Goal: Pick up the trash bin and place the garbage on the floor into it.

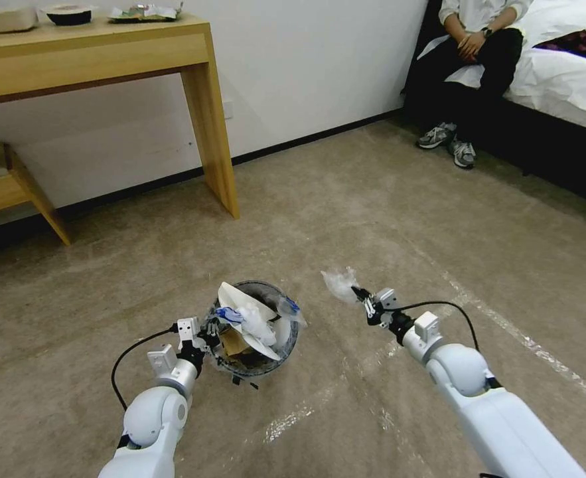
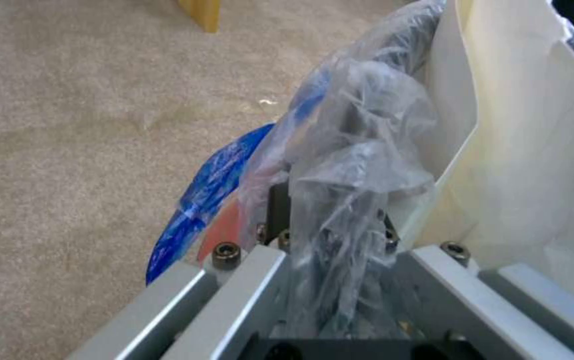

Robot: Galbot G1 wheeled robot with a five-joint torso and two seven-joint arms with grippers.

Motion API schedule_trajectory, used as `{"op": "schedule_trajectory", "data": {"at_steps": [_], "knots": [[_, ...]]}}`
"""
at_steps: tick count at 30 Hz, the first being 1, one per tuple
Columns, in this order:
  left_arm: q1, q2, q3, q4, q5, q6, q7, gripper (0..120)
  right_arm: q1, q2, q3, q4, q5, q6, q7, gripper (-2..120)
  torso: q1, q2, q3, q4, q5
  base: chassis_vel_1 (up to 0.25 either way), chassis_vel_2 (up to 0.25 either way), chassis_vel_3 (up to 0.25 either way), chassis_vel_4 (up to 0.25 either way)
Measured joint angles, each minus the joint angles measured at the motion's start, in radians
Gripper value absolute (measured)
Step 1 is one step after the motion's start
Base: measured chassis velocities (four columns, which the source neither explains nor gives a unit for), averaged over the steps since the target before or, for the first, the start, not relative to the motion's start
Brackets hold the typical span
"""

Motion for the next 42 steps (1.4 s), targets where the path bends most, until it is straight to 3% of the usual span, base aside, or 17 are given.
{"op": "schedule_trajectory", "data": {"at_steps": [7, 20, 27, 42], "knots": [[0.011, 0.005, 0.007, -0.004, 0.009, 0.001, 0.006, 1, -0.028, -0.032, 0.001, 0.141, 0.040, -0.029, 0.003, 0, 0.000, 0.000, 0.000, 0.0002, -0.0002, 0.000, 0.000, 0.000, 0.000], [0.030, -0.012, 0.033, -0.009, 0.041, 0.001, 0.020, 1, -0.029, -0.062, -0.079, 0.251, 0.054, -0.047, -0.013, 0, 0.000, 0.000, 0.000, 0.0002, -0.0001, 0.000, 0.000, 0.000, 0.000], [0.049, -0.011, 0.055, -0.043, 0.053, 0.002, 0.028, 1, -0.037, -0.038, -0.120, 0.263, 0.012, -0.055, -0.037, 0, 0.000, 0.000, 0.000, 0.0001, -0.0002, 0.000, 0.000, 0.000, 0.000], [0.043, -0.027, 0.078, -0.047, 0.065, 0.007, 0.029, 1, -0.079, 0.011, -0.174, 0.208, -0.078, -0.033, -0.065, 0, 0.000, 0.000, 0.000, 0.0000, -0.0001, 0.000, 0.000, 0.000, 0.000]]}}
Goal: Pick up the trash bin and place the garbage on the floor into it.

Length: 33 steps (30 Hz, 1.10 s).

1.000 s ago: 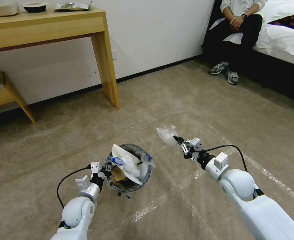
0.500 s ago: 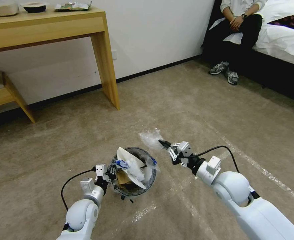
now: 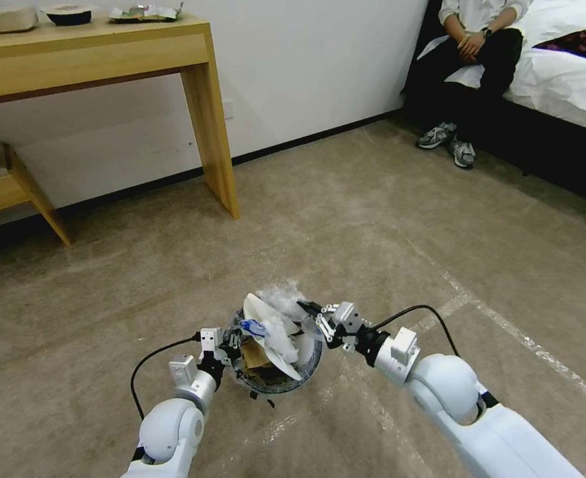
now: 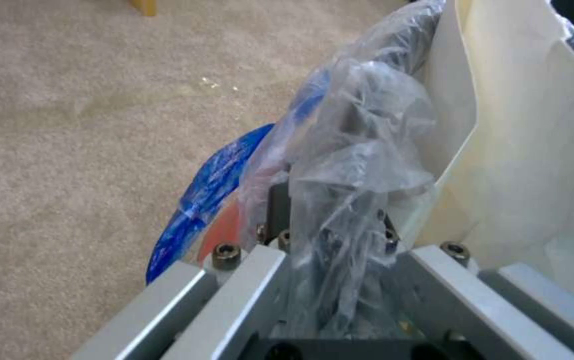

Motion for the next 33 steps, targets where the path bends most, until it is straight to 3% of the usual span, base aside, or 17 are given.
{"op": "schedule_trajectory", "data": {"at_steps": [33], "knots": [[0.005, 0.004, 0.012, -0.037, -0.018, 0.010, -0.003, 1, 0.015, 0.066, -0.059, -0.124, -0.066, 0.047, -0.005, 0, 0.000, 0.000, 0.000, 0.0001, 0.0000, 0.000, 0.000, 0.000, 0.000]]}}
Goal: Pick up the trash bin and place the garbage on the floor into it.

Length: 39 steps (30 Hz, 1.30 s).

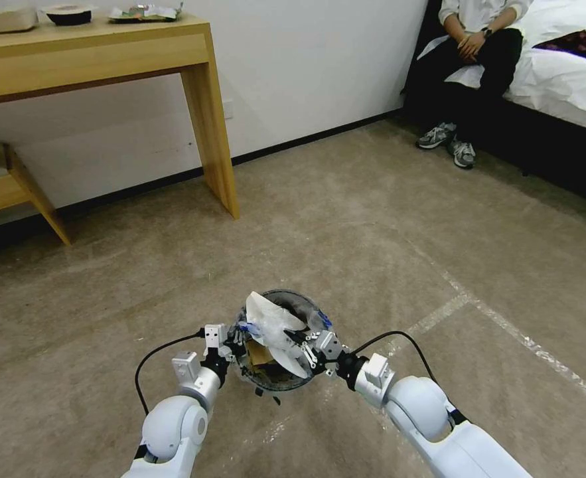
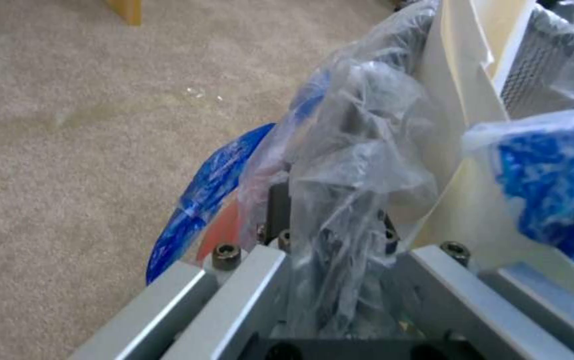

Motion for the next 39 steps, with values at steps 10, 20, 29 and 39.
{"op": "schedule_trajectory", "data": {"at_steps": [10, 20, 29, 39], "knots": [[0.001, 0.000, 0.008, -0.006, 0.000, 0.003, 0.001, 1, 0.017, 0.024, -0.007, -0.037, -0.007, 0.008, 0.003, 0, 0.000, 0.000, 0.000, 0.0000, 0.0000, 0.000, 0.000, 0.000, 0.000], [-0.003, 0.001, 0.014, -0.014, -0.009, 0.007, -0.002, 1, 0.019, 0.023, -0.007, -0.064, -0.009, 0.016, 0.007, 0, 0.000, 0.000, 0.000, 0.0000, 0.0000, 0.000, 0.000, 0.000, 0.000], [-0.002, 0.004, 0.016, -0.030, -0.017, 0.009, -0.004, 1, 0.024, 0.028, -0.010, -0.099, -0.017, 0.001, 0.022, 0, 0.000, 0.000, 0.000, 0.0000, 0.0000, 0.000, 0.000, 0.000, 0.000], [0.003, 0.001, 0.019, -0.040, -0.019, 0.010, -0.005, 1, 0.030, 0.038, -0.020, -0.120, -0.014, -0.026, 0.040, 0, 0.000, 0.000, 0.000, 0.0000, 0.0000, 0.000, 0.000, 0.000, 0.000]]}}
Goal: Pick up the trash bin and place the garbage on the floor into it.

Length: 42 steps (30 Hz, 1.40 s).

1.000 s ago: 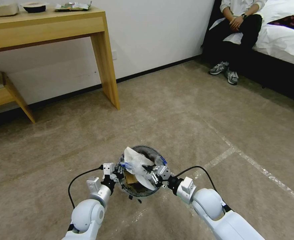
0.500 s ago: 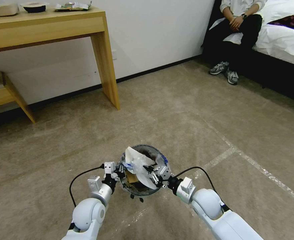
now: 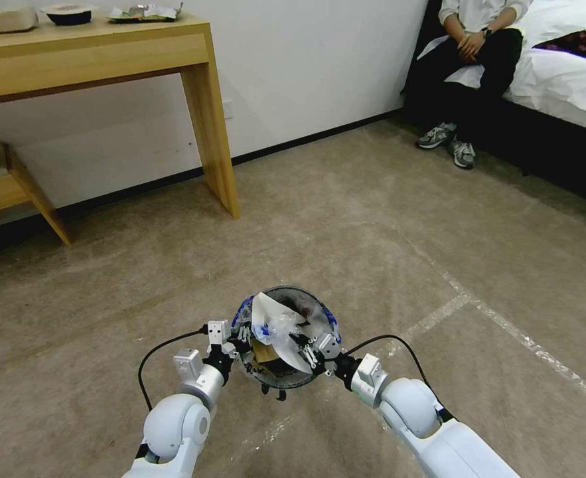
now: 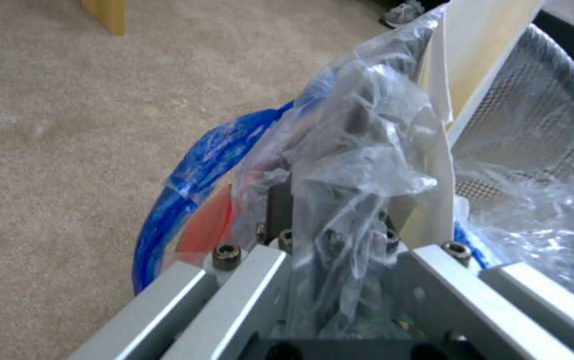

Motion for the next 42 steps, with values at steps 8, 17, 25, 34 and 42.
{"op": "schedule_trajectory", "data": {"at_steps": [8, 17, 25, 34, 42], "knots": [[-0.002, 0.001, -0.001, 0.001, -0.001, 0.000, 0.000, 1, -0.001, -0.003, 0.001, 0.001, 0.003, -0.003, 0.003, 1, 0.000, 0.000, 0.000, 0.0001, 0.0000, 0.000, 0.000, 0.000, 0.000], [-0.005, 0.000, -0.003, 0.005, 0.000, 0.000, 0.000, 1, -0.005, -0.014, 0.004, 0.011, 0.014, 0.013, -0.029, 32, 0.000, 0.000, 0.000, 0.0001, 0.0000, 0.000, 0.000, 0.000, 0.000], [-0.006, -0.001, -0.003, 0.011, 0.002, 0.000, 0.000, 1, -0.009, -0.013, 0.009, 0.017, 0.014, 0.020, -0.030, 61, 0.000, 0.000, 0.000, 0.0000, 0.0000, 0.000, 0.000, 0.000, 0.000], [-0.012, -0.002, -0.004, 0.024, 0.003, 0.001, 0.004, 1, -0.010, -0.018, 0.017, 0.028, 0.018, 0.025, -0.043, 93, 0.000, 0.000, 0.000, 0.0001, 0.0000, 0.000, 0.000, 0.000, 0.000], [-0.022, -0.001, -0.011, 0.045, 0.003, 0.000, 0.000, 1, -0.007, -0.026, 0.025, 0.041, 0.026, 0.032, -0.054, 100, 0.000, 0.000, 0.000, 0.0000, 0.0000, 0.000, 0.000, 0.000, 0.000]]}}
